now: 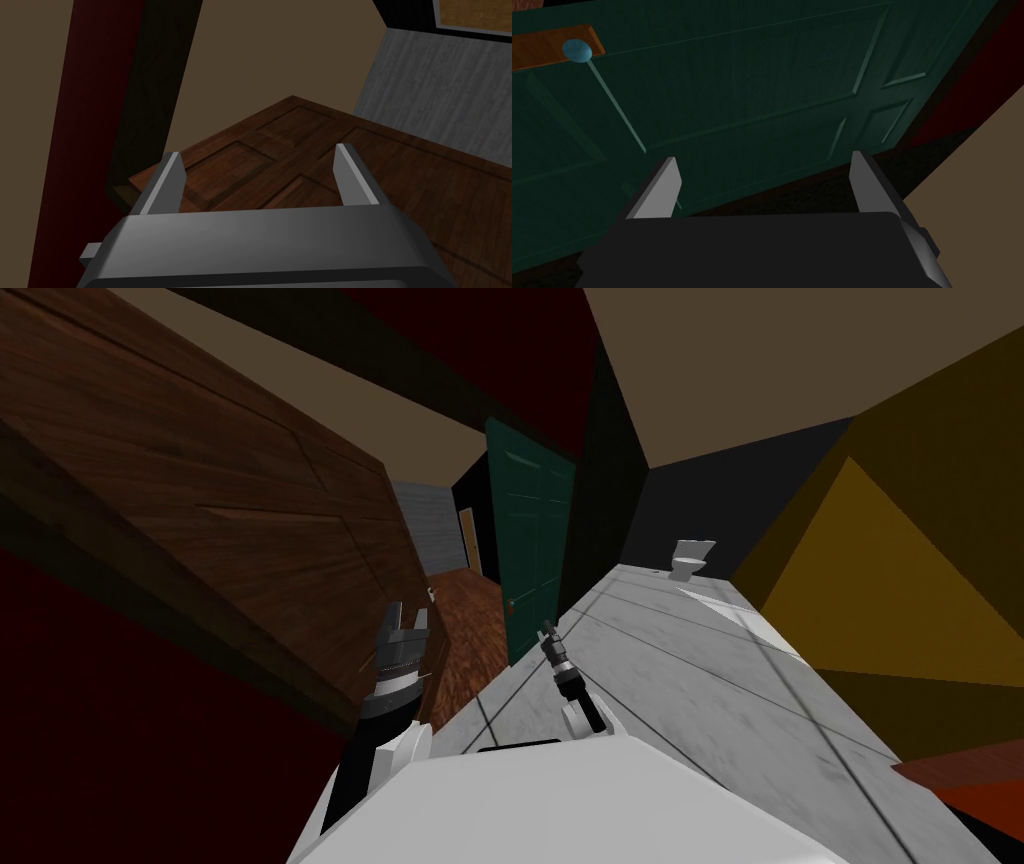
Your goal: Push the door open
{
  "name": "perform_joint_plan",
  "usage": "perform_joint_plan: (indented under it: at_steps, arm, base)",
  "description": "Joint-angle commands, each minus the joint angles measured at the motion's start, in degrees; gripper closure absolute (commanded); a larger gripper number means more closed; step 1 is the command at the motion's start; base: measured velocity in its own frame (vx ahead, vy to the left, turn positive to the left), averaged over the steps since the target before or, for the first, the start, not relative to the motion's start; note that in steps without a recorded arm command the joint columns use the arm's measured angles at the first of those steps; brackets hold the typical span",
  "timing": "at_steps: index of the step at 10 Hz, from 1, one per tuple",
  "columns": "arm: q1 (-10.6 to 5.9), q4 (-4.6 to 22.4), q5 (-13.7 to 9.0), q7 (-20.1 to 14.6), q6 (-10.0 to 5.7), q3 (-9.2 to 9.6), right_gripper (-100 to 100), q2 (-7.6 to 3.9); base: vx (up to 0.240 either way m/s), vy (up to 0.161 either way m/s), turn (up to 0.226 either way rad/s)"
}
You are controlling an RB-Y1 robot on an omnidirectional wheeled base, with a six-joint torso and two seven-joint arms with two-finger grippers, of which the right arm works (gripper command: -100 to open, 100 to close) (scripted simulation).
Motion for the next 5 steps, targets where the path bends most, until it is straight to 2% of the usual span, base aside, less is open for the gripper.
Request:
perform_joint_plan:
  at_steps: [1, 5]
  arm:
    - [-1.23, 2.86, 0.31, -0.23, -0.99, 0.74, -100, -0.1]
    - [-3.85, 9.37, 1.15, -0.92, -2.78, 2.89, -100, -0.48]
  base:
    - [0.087, -0.024, -0.012]
    - [0.095, -0.029, -0.01]
